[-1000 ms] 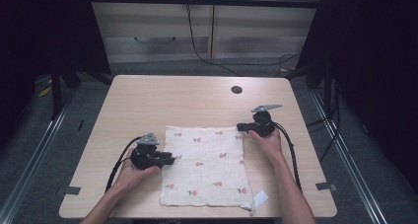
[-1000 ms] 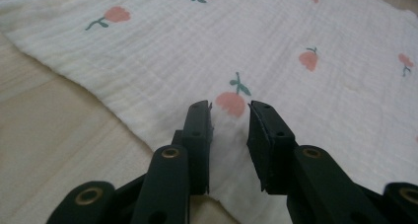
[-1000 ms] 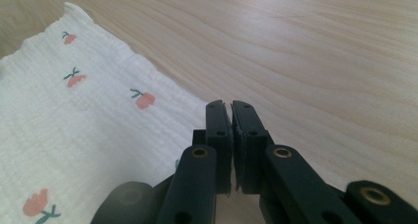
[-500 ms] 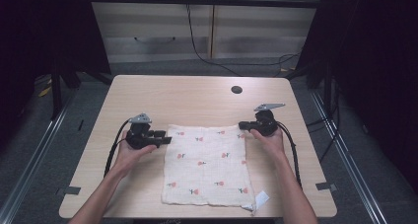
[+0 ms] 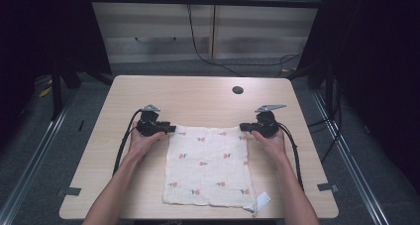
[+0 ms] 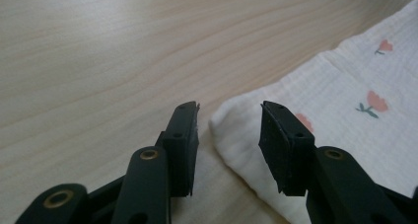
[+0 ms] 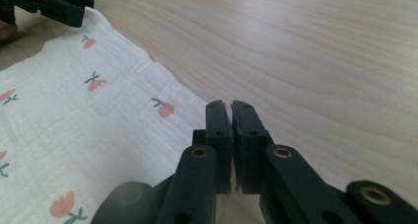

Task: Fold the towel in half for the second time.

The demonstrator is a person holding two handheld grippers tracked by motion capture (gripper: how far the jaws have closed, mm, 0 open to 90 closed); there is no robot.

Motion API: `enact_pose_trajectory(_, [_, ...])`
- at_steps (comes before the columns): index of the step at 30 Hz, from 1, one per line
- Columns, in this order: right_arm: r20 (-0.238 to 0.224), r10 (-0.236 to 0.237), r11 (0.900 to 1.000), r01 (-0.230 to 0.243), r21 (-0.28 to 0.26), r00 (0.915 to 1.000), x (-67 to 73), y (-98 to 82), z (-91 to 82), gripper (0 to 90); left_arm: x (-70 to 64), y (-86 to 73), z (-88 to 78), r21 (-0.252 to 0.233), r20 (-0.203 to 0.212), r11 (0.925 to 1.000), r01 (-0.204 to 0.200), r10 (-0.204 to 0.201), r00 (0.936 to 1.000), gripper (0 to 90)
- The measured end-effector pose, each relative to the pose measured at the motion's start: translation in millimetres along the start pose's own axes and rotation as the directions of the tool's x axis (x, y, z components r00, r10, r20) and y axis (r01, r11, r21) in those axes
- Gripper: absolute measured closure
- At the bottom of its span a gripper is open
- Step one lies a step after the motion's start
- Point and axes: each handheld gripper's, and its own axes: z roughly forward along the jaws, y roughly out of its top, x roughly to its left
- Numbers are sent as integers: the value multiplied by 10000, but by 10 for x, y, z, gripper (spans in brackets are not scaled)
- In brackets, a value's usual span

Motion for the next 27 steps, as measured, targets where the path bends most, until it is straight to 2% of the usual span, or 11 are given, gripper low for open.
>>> enact_pose_trajectory(2, [-33, 14, 10000, -14, -70, 10000, -8, 1, -5, 868, 6, 10, 6, -63, -174, 10000, 47, -48, 9998, 585])
enact_pose_trajectory(5, [-37, -9, 10000, 9, -60, 10000, -7, 8, -10, 868, -7, 25, 17, 121, -245, 9994, -329, 332, 9991, 616])
enact_pose_trajectory(9, [-118, 49, 10000, -50, -18, 9999, -23, 12, -4, 868, -44, 29, 57, 83, -451, 9986, -524, 527, 9976, 759])
enact_pose_trajectory(12, [-145, 149, 9999, -149, -33, 9998, -42, 0, -5, 868, -102, 33, 76, 190, -609, 9961, -863, 873, 9943, 867])
enact_pose_trajectory(15, [-177, 230, 9996, -233, -143, 9996, -60, -6, -17, 869, -107, 19, 76, 104, -574, 9977, -668, 673, 9961, 879])
enact_pose_trajectory(16, [-231, 390, 9989, -396, -249, 9990, -82, -8, -39, 868, -102, 12, 74, 44, -479, 9986, -523, 525, 9975, 879])
enact_pose_trajectory(18, [-241, 408, 9988, -415, -270, 9989, -83, -1, -58, 869, -102, 10, 57, -6, -346, 9996, -286, 286, 9990, 879])
enact_pose_trajectory(22, [-210, 287, 9984, -297, -472, 9994, -79, 39, -121, 871, -112, 55, -19, -359, -124, 9993, -121, 116, 9999, 881])
enact_pose_trajectory(24, [-184, 197, 9984, -207, -534, 9996, -64, 63, -149, 870, -112, 89, -80, -561, 91, 9983, -153, 159, 9998, 880])
enact_pose_trajectory(27, [-218, 161, 9978, -175, -635, 9996, -58, 86, -176, 870, -109, 121, -142, -701, 120, 9974, -192, 201, 9997, 882])
